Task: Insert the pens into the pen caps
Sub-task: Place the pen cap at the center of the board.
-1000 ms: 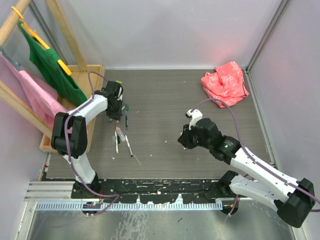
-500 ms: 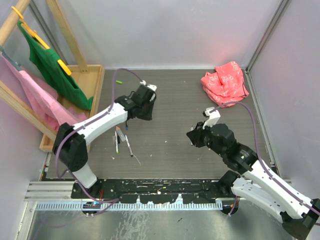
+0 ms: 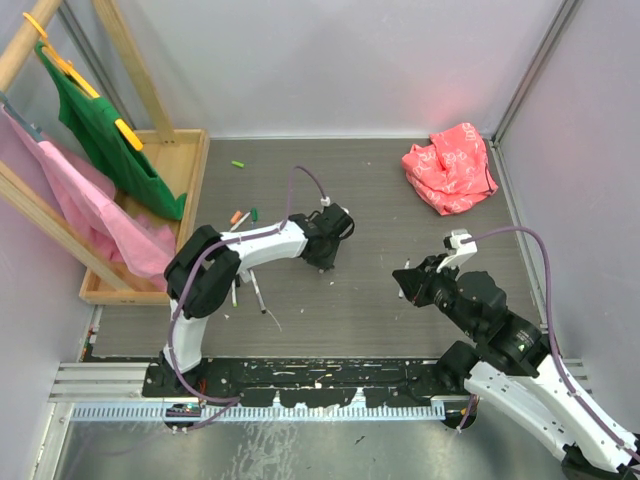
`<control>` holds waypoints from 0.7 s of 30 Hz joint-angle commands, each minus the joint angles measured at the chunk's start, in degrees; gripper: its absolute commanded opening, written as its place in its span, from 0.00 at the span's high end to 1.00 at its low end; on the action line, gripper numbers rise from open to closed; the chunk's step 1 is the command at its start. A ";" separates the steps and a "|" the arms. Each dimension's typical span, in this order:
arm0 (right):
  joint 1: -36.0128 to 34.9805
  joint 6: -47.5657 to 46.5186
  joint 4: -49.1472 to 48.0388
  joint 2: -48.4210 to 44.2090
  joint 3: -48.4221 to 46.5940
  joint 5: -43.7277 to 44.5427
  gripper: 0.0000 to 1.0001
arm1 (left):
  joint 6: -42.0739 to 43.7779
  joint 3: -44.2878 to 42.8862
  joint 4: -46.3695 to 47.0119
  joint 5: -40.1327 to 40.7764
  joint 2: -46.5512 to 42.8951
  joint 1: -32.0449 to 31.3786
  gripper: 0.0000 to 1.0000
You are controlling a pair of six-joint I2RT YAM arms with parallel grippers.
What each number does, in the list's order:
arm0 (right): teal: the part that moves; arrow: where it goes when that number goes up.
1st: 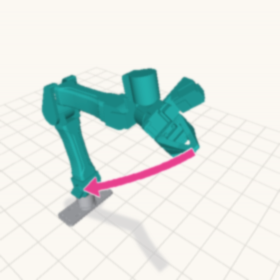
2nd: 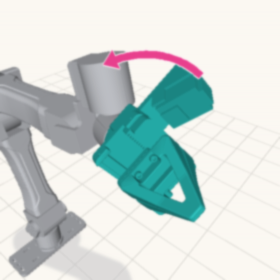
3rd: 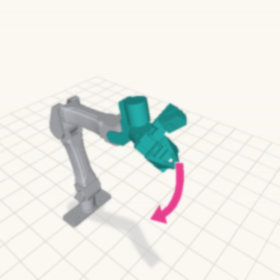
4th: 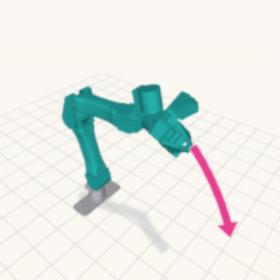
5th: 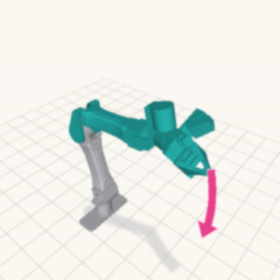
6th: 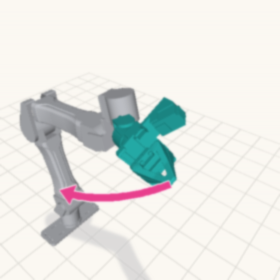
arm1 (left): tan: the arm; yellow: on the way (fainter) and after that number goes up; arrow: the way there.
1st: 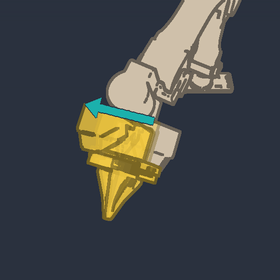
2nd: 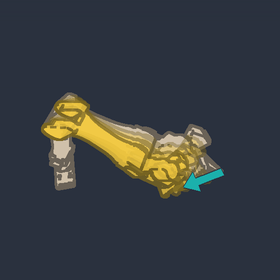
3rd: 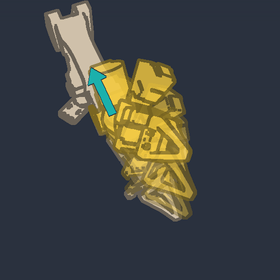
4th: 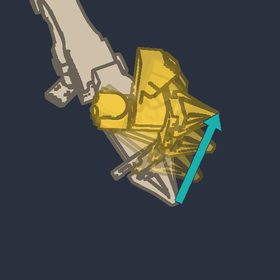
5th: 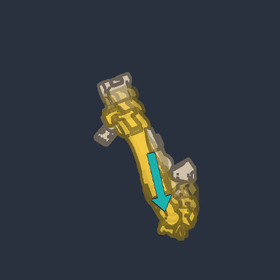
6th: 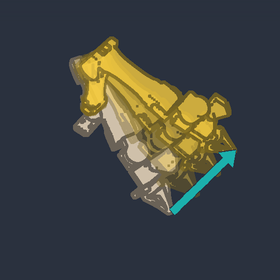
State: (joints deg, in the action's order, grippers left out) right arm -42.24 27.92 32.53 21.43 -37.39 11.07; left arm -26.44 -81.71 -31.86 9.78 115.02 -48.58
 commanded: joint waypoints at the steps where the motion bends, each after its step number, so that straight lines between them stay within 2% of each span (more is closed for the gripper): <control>1: 0.14 2.09 1.46 -0.31 -0.55 0.97 1.00 | -1.59 -2.84 3.48 1.21 -0.23 -0.39 0.99; 7: 0.17 2.68 1.66 -0.78 -0.41 2.78 1.00 | -1.95 -1.63 4.15 1.12 -0.15 -0.55 0.92; 14: 0.22 3.14 1.66 -0.60 -0.42 3.07 1.00 | -2.43 0.44 5.60 0.56 -0.56 -0.64 0.76; 21: 0.16 3.19 1.79 -0.34 -0.55 3.33 1.00 | -1.59 1.29 5.96 -0.23 -3.10 -0.60 0.64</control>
State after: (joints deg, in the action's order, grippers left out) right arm -42.24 30.37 35.66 21.34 -37.39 13.06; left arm -28.08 -80.86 -28.49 9.74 115.00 -49.01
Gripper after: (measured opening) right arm 0.180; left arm 0.333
